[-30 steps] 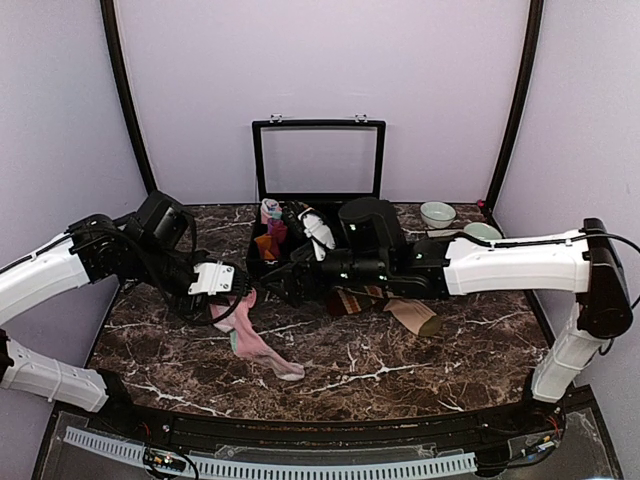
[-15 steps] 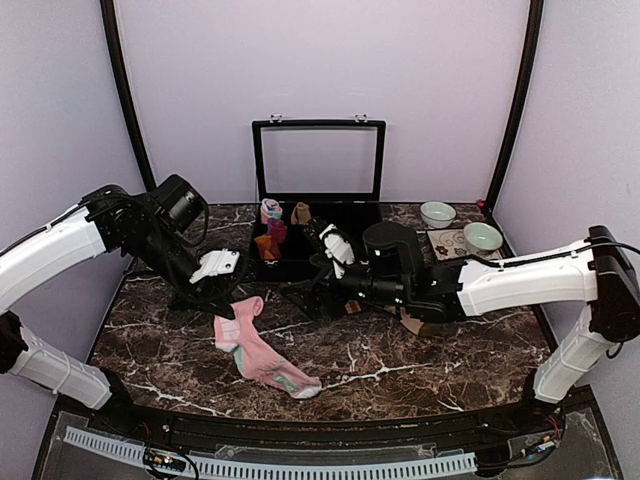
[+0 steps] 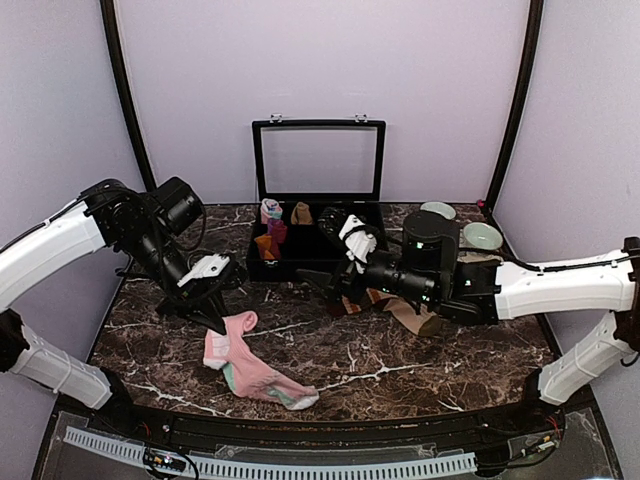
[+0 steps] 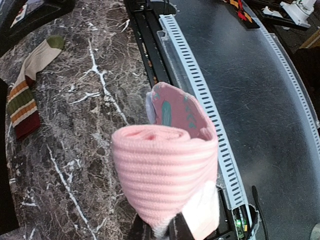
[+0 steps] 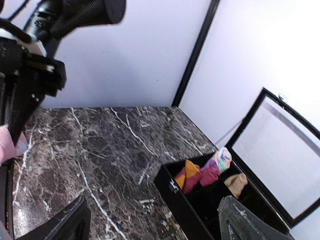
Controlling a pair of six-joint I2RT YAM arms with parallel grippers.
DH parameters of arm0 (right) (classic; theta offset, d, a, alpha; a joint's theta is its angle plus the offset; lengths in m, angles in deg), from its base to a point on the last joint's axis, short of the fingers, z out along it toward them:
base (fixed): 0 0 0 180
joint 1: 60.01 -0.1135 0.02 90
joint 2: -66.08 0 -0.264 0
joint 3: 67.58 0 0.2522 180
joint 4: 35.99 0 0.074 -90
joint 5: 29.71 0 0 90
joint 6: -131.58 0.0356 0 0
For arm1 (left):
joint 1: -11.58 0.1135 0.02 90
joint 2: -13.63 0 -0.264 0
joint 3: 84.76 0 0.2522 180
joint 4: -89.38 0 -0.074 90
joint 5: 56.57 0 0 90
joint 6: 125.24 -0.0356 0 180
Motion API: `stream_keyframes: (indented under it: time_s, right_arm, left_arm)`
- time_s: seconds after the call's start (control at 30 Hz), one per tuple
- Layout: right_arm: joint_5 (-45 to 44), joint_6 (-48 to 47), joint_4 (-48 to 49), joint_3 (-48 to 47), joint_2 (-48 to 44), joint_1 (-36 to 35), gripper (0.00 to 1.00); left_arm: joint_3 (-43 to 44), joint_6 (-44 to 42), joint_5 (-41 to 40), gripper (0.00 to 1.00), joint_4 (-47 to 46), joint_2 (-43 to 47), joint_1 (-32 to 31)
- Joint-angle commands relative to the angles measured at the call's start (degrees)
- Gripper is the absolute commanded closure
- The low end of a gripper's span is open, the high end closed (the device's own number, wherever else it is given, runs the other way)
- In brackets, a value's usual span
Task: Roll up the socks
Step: Roll the sock.
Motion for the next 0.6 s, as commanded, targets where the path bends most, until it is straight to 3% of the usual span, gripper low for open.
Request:
stream_keyframes:
  time_s: [0.0,0.23,0.43,0.57]
  right_arm:
    - [9.60,-8.91,-9.61,-6.82,2.40,-2.38,0.14]
    - [3.75,-19.09,-14.71,-10.12,4.42,-10.89,0.18]
    - [3.49,-22.79,-18.68,-12.69,5.57,-13.47,0.20]
    - [3.01,-24.70,-18.65,-14.63,7.57,-15.04,0.26]
  left_arm:
    - [2.25,-4.81,8.25,1.00,7.85,-2.32,0.45]
    - [4.39,-8.86,9.41,1.00,14.20,-7.22,0.54]
    - [5.73,-9.41,9.70,1.00,14.50,-8.22,0.52]
    - [5.75,-8.99,9.69,1.00,14.01,-7.86,0.54]
